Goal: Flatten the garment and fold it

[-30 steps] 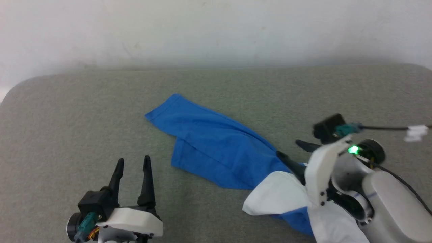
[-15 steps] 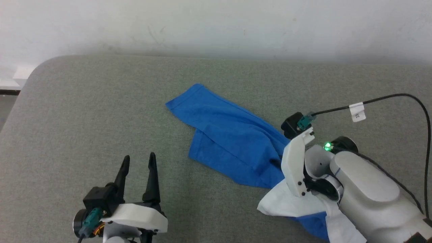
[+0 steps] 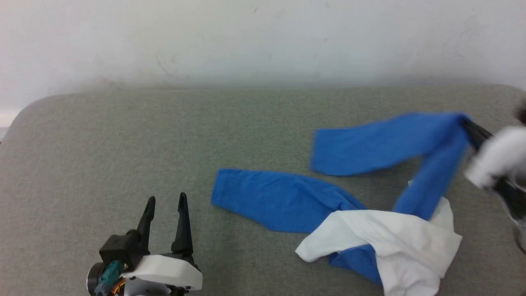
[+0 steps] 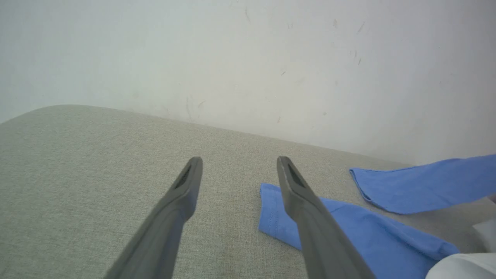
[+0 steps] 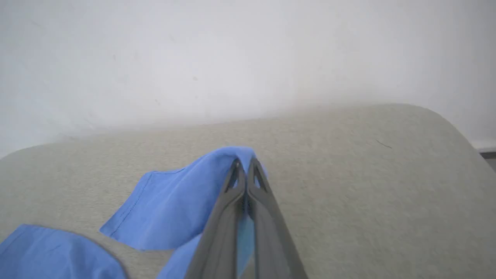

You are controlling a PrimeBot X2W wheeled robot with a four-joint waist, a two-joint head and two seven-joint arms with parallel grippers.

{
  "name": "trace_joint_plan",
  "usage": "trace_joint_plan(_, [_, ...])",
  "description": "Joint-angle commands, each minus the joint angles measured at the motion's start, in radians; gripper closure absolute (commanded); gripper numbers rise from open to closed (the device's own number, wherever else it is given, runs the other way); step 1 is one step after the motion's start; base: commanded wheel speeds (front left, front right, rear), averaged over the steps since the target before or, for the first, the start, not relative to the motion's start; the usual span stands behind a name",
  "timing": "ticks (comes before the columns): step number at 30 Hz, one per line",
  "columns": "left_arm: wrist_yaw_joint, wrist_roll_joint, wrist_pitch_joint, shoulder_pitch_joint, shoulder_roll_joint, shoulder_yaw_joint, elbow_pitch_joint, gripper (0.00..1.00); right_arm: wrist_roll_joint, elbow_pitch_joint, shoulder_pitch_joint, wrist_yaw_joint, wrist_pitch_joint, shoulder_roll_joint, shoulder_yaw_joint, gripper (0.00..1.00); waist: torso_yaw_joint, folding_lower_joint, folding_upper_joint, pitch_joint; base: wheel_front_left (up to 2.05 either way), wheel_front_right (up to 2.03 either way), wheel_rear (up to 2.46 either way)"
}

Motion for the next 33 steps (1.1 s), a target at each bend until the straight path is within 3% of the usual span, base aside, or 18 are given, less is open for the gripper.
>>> trace_joint_plan(1, [-0.004,0.008,-0.005,0.016,-0.003,0.005,-0.006,0.00,0.019,0.047,0.099,-0.001,-0.038,-0.031,-0.091,1.00,-0.023,0.0001,-0.0001,-0.014,0.00,0.00,0.00])
trace_joint_plan(3, [-0.005,0.008,-0.005,0.023,-0.001,0.007,-0.006,0.00,0.038,0.104,0.192,-0.001,-0.071,-0.055,-0.199,1.00,-0.033,0.0001,-0.0001,-0.013,0.00,0.00,0.00])
trace_joint_plan(9, [-0.002,0.008,-0.005,0.032,0.009,0.012,-0.008,0.00,0.075,0.284,0.436,-0.001,-0.209,-0.075,-0.494,0.69,-0.057,0.0001,-0.0001,-0.010,0.00,0.00,0.00])
trace_joint_plan(10, [-0.001,0.007,-0.005,0.032,0.011,0.014,-0.008,0.00,0.072,0.314,0.462,-0.001,-0.234,-0.073,-0.529,0.54,-0.061,0.0001,-0.0001,-0.009,0.00,0.00,0.00])
trace_joint_plan(11, [-0.001,0.006,-0.005,0.032,0.014,0.016,-0.008,0.00,0.060,0.340,0.482,-0.001,-0.251,-0.067,-0.551,0.24,-0.066,0.0001,-0.0001,-0.009,0.00,0.00,0.00])
trace_joint_plan(12, [-0.001,0.006,-0.005,0.032,0.016,0.017,-0.007,0.00,0.048,0.355,0.495,-0.001,-0.262,-0.057,-0.564,0.03,-0.071,0.0001,-0.0001,-0.010,0.00,0.00,0.00])
trace_joint_plan(13, [-0.001,0.005,-0.005,0.033,0.019,0.018,-0.006,0.00,0.040,0.354,0.501,-0.001,-0.271,-0.046,-0.574,0.00,-0.077,0.0001,-0.0001,-0.010,0.00,0.00,0.00])
trace_joint_plan(19, [0.003,0.003,-0.003,0.037,0.026,0.018,-0.004,0.00,-0.085,0.220,0.509,-0.001,-0.337,-0.020,-0.663,0.00,-0.097,0.0001,-0.0001,-0.020,0.00,0.00,0.00])
trace_joint_plan(21, [0.004,0.002,-0.001,0.040,0.028,0.017,-0.004,0.00,-0.179,0.096,0.511,-0.001,-0.339,-0.001,-0.741,0.00,-0.101,0.0001,-0.0001,-0.026,0.00,0.00,0.00])
trace_joint_plan(23, [0.004,0.002,0.000,0.042,0.030,0.015,-0.004,0.00,-0.297,-0.049,0.529,-0.001,-0.339,0.062,-0.801,0.00,-0.102,0.0001,-0.0001,-0.032,0.00,0.00,0.00])
trace_joint_plan(24, [0.004,0.002,0.000,0.042,0.030,0.015,-0.004,0.00,-0.297,-0.049,0.529,-0.001,-0.339,0.062,-0.801,0.00,-0.102,0.0001,-0.0001,-0.032,0.00,0.00,0.00])
trace_joint_plan(25, [0.004,0.001,0.001,0.044,0.031,0.014,-0.003,0.00,-0.360,-0.126,0.540,-0.001,-0.339,0.099,-0.818,0.00,-0.102,0.0001,-0.0001,-0.036,0.00,0.00,0.00])
trace_joint_plan(29, [0.006,-0.001,0.005,0.051,0.033,0.010,-0.002,0.00,-0.555,-0.402,0.598,-0.001,-0.309,0.260,-0.775,0.00,-0.100,0.0001,-0.0001,-0.048,0.00,0.00,0.00])
trace_joint_plan(33, [0.007,-0.005,0.007,0.059,0.036,0.008,-0.001,0.00,-0.653,-0.609,0.665,-0.001,-0.218,0.341,-0.665,0.00,-0.095,0.0001,-0.0001,-0.059,0.00,0.00,0.00])
